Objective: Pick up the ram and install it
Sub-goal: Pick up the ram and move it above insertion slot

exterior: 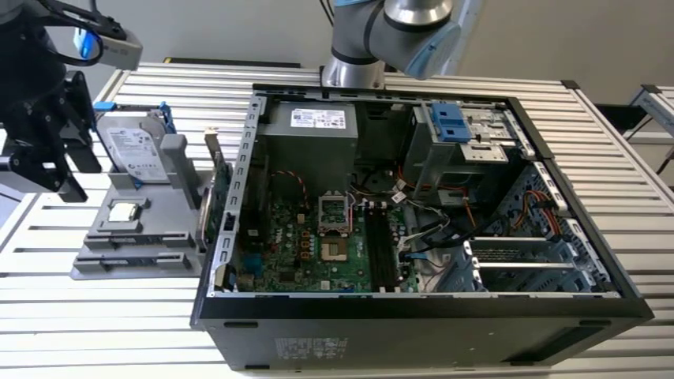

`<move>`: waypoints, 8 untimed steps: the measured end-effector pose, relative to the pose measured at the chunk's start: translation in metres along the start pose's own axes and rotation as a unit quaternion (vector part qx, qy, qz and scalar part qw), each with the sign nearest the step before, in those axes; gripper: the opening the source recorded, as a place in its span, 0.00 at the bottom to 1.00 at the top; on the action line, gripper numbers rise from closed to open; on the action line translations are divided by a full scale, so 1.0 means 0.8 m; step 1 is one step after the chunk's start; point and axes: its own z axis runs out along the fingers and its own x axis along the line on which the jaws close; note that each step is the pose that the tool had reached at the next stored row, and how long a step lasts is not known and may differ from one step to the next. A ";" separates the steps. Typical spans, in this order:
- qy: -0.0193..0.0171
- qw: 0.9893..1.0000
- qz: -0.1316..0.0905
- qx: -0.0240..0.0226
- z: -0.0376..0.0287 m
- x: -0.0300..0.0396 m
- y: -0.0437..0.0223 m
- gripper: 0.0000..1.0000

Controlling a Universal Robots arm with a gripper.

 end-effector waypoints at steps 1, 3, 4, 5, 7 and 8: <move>0.000 1.000 0.001 0.000 0.0010 0.0000 0.0000 1.00; 0.000 1.000 0.002 0.001 0.0030 0.0000 -0.0001 1.00; 0.000 1.000 0.003 0.001 0.0040 0.0000 -0.0001 1.00; 0.000 1.000 0.005 0.001 0.0049 0.0000 -0.0001 1.00; 0.000 1.000 0.007 0.001 0.0068 0.0000 -0.0002 1.00; 0.000 1.000 0.008 0.001 0.0078 -0.0001 -0.0002 1.00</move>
